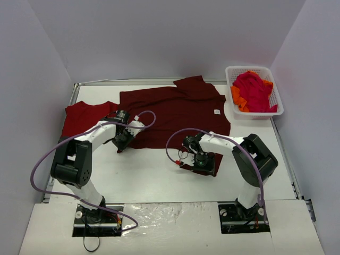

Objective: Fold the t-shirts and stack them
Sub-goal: Grap the side of the flattened tshirt closest away from the robot with both arms

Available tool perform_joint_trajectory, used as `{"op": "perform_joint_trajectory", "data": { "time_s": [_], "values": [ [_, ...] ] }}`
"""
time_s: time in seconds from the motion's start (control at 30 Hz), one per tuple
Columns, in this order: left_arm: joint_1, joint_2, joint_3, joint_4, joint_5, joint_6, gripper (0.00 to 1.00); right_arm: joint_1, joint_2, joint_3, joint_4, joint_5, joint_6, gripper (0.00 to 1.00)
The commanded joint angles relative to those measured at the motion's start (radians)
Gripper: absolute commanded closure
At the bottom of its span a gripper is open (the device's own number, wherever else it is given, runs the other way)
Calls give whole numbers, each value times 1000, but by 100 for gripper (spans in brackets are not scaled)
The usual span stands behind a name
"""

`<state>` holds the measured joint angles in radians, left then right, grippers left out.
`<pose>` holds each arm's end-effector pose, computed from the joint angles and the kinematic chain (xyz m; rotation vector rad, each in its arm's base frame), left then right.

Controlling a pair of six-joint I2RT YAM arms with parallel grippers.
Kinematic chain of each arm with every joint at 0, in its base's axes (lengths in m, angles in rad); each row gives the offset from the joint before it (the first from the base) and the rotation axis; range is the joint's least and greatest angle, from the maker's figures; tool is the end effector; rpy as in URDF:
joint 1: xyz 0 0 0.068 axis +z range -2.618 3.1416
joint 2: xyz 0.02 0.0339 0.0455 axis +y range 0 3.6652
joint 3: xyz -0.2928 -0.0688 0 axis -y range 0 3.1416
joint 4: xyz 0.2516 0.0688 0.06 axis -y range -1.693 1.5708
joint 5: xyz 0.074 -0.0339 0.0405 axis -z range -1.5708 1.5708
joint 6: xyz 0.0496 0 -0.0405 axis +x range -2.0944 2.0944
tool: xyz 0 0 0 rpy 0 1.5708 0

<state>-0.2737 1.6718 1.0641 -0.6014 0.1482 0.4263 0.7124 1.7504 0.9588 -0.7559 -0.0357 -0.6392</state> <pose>0.3195 -0.0973 0.1953 0.9835 2.5849 -0.1662 0.2219 0.1940 0.1412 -1.9516 2.4331 0.0570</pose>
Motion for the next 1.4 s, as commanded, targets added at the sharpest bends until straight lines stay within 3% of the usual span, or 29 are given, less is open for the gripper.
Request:
{"op": "perform_joint_trajectory", "data": {
  "time_s": [0.0,0.3,0.77,1.13,1.37],
  "values": [
    [2,-56,23,-41,37,8,98,-7,-26,52,-109,-75,-10,100],
    [1,-207,43,-188,162,97,98,-31,-193,212,-310,-239,-33,100],
    [2,-371,-95,-271,106,204,98,-96,-328,147,-428,-156,7,100],
    [2,-417,-179,-258,50,244,98,-188,-402,104,-427,-164,-22,100],
    [5,-446,-210,-160,-4,198,98,-298,-433,184,-312,-113,-7,100]
  ]
}}
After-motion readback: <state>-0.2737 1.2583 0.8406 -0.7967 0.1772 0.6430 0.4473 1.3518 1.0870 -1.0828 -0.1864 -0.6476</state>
